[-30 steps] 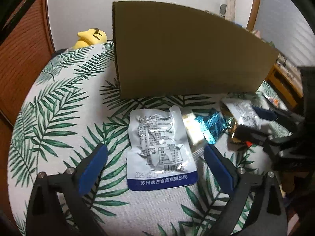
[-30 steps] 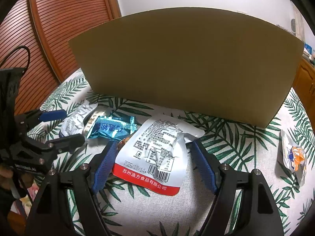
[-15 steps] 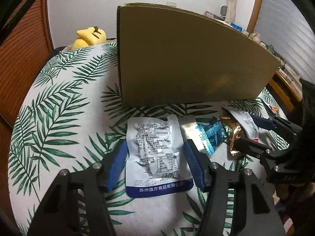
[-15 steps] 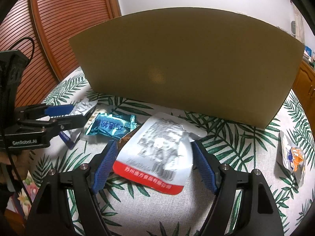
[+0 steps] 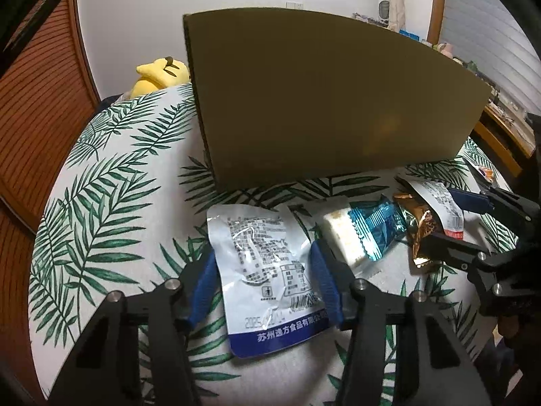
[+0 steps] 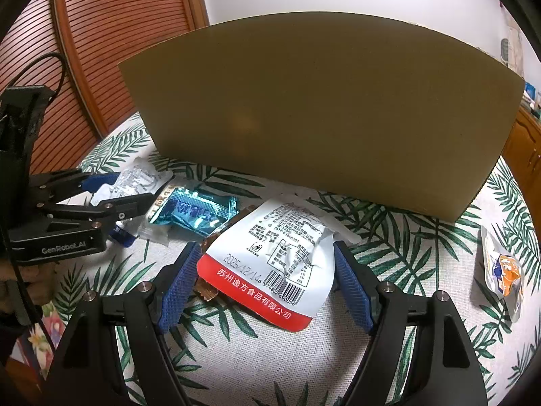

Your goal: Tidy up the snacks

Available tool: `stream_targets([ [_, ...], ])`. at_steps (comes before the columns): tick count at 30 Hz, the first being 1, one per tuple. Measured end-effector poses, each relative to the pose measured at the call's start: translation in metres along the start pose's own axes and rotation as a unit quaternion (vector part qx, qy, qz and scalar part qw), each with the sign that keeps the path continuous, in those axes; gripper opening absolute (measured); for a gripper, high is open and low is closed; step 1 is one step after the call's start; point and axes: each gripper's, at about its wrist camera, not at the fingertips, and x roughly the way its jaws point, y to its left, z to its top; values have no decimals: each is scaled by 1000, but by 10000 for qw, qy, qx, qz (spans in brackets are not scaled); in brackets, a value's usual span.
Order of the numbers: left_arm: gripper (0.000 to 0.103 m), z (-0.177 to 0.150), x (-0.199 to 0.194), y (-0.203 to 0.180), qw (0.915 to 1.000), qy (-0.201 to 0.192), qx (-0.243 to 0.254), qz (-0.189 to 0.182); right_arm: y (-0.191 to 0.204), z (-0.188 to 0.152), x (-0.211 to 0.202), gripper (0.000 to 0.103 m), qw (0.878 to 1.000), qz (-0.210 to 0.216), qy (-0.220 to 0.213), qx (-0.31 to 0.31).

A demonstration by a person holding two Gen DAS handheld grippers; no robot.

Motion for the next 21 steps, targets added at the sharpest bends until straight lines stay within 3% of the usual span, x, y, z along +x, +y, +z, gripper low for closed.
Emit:
stream_targets([
  [11, 51, -5, -14, 15, 9978, -478, -304, -338, -1, -2, 1, 80, 10000, 40, 57, -42],
  [12, 51, -6, -14, 16, 9977, -500, -313, -331, -1, -1, 0, 79, 9999, 63, 81, -64],
  [14, 51, -7, -16, 15, 9976, -536, -317, -307, 2, -1, 1, 64, 9996, 8, 112, -243],
  [21, 52, -10, -18, 19, 9967, -596, -445, -336, 6, -6, -7, 61, 9990, -70, 114, -418],
])
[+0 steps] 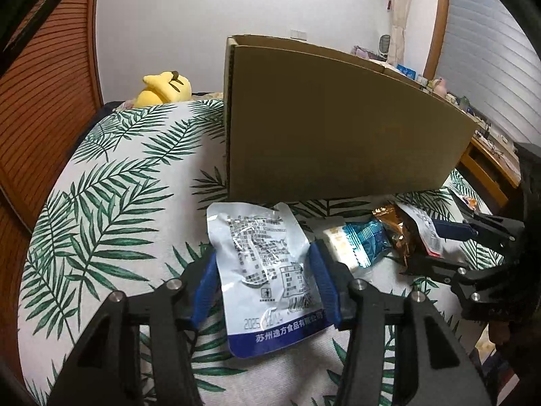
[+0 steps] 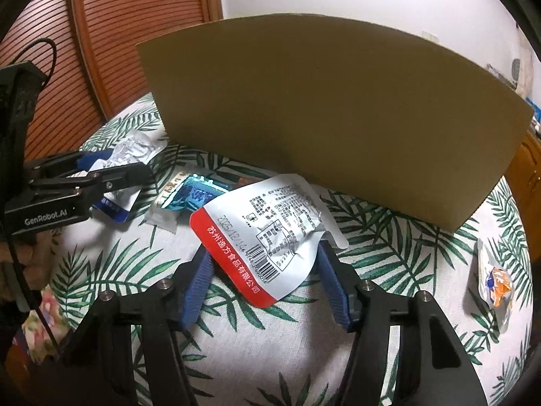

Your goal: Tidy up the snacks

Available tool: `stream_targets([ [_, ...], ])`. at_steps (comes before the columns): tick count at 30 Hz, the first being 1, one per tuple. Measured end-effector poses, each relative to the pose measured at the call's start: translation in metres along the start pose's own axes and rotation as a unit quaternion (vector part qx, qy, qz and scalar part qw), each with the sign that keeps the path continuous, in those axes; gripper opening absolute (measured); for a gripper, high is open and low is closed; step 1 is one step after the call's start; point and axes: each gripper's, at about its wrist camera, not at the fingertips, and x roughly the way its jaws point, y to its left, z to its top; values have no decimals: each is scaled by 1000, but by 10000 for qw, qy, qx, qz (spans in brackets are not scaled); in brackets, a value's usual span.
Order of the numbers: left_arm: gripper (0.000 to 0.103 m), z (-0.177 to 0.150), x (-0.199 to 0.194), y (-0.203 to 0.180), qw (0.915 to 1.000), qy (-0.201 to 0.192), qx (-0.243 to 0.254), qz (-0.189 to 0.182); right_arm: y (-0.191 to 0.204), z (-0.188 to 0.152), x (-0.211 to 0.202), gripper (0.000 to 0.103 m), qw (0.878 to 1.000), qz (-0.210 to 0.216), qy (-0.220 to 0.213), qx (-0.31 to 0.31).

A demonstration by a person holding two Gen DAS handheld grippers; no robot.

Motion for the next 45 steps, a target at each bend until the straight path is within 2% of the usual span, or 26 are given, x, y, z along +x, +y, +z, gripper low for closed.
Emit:
stream_targets([
  [4, 52, 0, 1, 2, 10000, 3, -59, -22, -6, -8, -14, 56, 9998, 116, -112, 129],
  [12, 52, 0, 2, -2, 10000, 42, 41, 13, -8, -23, -30, 55, 9995, 87, -235, 183],
  [16, 52, 0, 3, -2, 10000, 45, 40, 15, 1, -24, -34, 55, 9987, -349, -337, -132],
  [22, 52, 0, 3, -3, 10000, 46, 49, 17, 6, -24, -45, 55, 9966, -575, -486, -347],
  [24, 52, 0, 3, -3, 10000, 42, 49, 21, 7, -24, -48, 49, 9951, -699, -538, -441],
  [25, 52, 0, 3, -3, 10000, 41, 54, 20, 7, -23, -49, 31, 9948, -725, -543, -461],
  [26, 52, 0, 3, -3, 10000, 47, 53, 13, 7, -23, -51, 30, 9946, -748, -546, -477],
  [31, 52, 0, 3, -3, 10000, 52, 54, 12, 9, -22, -48, 30, 9926, -864, -525, -668],
  [33, 52, 0, 4, -3, 10000, 50, 57, 17, 12, -20, -42, 34, 9901, -998, -537, -830],
  [35, 52, -1, 4, -4, 10000, 56, 67, 20, 14, -18, -35, 46, 9883, -1025, -471, -1022],
  [40, 52, -2, 5, -5, 9999, 64, 92, 31, 22, -10, -22, 50, 9809, -1172, -459, -1482],
  [45, 52, -1, 5, -5, 9999, 62, 99, 30, 27, 2, -9, 50, 9749, -1120, -433, -1877],
])
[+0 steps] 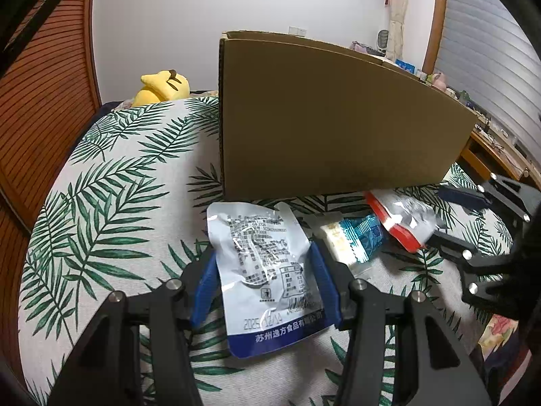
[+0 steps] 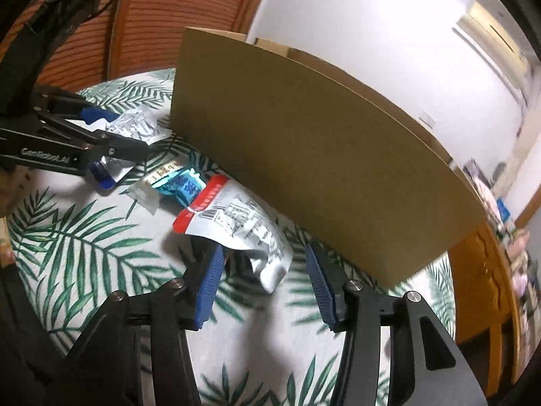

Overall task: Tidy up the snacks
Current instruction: 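Lift both sachets over the box and open both tools to drop them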

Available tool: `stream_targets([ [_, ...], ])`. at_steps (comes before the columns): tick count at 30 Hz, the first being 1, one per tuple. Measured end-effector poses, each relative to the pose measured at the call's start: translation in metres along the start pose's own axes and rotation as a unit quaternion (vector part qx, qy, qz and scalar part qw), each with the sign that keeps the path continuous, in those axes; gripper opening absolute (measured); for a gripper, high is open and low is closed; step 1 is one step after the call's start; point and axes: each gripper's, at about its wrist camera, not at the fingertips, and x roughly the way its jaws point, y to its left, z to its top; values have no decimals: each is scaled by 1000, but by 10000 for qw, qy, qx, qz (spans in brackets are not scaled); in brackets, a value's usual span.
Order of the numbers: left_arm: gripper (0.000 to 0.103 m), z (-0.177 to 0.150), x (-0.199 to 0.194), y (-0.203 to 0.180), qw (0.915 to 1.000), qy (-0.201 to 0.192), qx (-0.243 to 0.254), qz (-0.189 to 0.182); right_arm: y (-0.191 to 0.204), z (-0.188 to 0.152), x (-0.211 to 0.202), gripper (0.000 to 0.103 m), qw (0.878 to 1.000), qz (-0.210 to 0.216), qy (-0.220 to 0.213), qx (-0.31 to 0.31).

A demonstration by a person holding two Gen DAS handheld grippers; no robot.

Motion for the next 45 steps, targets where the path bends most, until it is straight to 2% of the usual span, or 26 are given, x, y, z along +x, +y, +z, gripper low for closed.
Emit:
stream_targets([
  [5, 52, 0, 0, 0, 10000, -3, -5, -10, -9, 11, 16, 49, 9997, 211, 130, 75],
  [6, 52, 0, 0, 0, 10000, -3, -7, -11, -12, 13, 18, 46, 9994, 269, 144, 157],
  [7, 52, 0, 0, 0, 10000, -4, -9, -17, -15, 14, 20, 32, 9989, 354, 192, 253],
  [8, 52, 0, 0, 0, 10000, -8, -9, -19, -17, 15, 21, 29, 9983, 415, 231, 324],
  [15, 52, -1, -6, -1, 9999, -137, 16, -41, -24, 8, 3, 27, 9972, 509, 96, 537],
  [26, 51, 7, -23, -2, 9992, -360, 44, -172, -23, 15, -52, 27, 9949, 568, -534, 636],
  [32, 52, 30, -52, -9, 9972, -677, 97, -303, -32, 30, -76, 27, 9943, 454, -786, 551],
  [38, 52, 70, -78, -24, 9937, -983, 347, -413, -51, 43, -88, 27, 9943, 226, -913, 497],
  [45, 52, 109, -82, -45, 9898, -1176, 666, -449, -80, 60, -86, 27, 9940, -21, -920, 584],
])
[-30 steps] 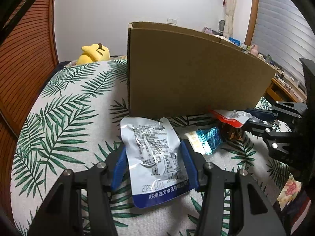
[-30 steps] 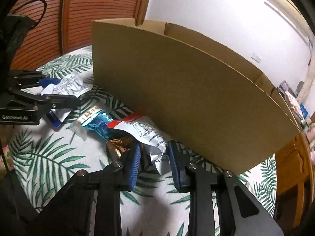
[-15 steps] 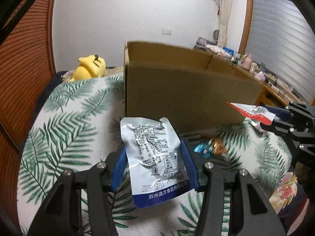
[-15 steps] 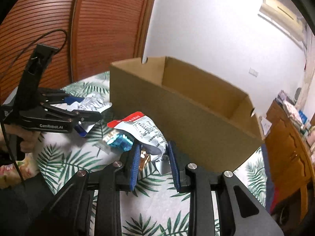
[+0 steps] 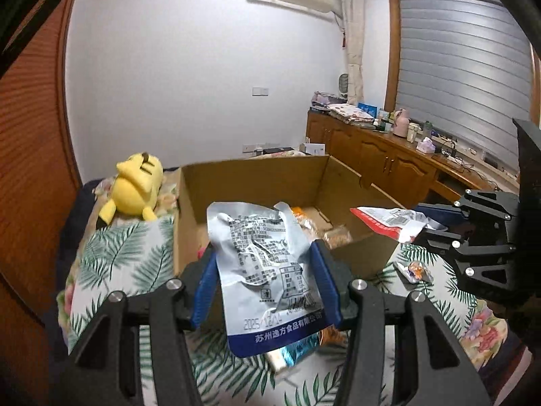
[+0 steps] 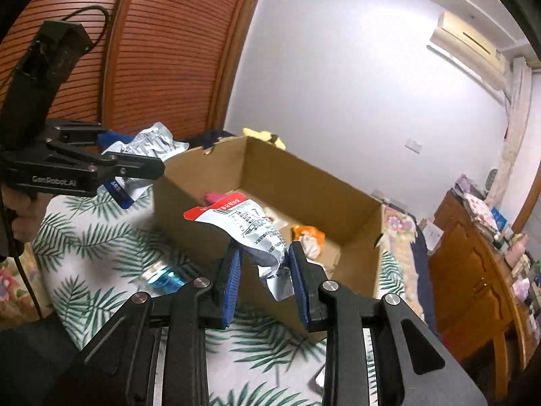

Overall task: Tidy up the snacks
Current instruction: 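Lift both sachets over the box and open both tools to drop them, then withdraw the left tool toward the white bar while the right tool reaches the orange pouch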

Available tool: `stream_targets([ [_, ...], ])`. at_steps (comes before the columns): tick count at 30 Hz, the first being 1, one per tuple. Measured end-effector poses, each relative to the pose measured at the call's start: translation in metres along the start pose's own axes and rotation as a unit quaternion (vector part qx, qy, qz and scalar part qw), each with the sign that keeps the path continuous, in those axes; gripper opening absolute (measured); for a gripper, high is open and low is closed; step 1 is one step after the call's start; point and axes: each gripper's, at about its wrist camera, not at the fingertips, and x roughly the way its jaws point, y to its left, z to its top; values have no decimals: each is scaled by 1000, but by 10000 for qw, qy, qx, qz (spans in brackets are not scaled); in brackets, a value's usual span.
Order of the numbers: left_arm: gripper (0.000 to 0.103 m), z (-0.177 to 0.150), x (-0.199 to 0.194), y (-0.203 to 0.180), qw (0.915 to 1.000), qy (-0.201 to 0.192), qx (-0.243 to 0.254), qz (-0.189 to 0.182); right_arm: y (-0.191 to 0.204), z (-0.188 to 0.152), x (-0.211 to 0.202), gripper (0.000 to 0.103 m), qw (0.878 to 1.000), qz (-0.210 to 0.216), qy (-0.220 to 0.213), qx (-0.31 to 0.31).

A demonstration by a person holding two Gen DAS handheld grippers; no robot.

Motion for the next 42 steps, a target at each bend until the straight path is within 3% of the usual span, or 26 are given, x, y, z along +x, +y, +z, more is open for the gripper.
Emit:
stream_targets([
  [7, 52, 19, 27, 0, 9997, 231, 99, 53, -22, 6, 10, 27, 9995, -55, 70, 315],
  [12, 52, 25, 40, 10, 9993, 333, -139, 25, -26, 7, 16, 27, 9992, -125, 136, 354],
  [28, 54, 24, 93, 13, 9968, 724, -228, 268, -34, 9, 56, 27, 9964, -270, 414, 683],
  [37, 56, 18, 98, 10, 9966, 757, -203, 256, -40, -3, 75, 28, 9937, -279, 654, 869],
  [40, 67, 19, 95, 10, 9973, 670, -147, 245, -46, -8, 79, 28, 9916, -170, 732, 1057],
  [42, 68, 19, 91, 10, 9979, 584, -139, 248, -52, -8, 79, 31, 9901, -74, 698, 1214],
])
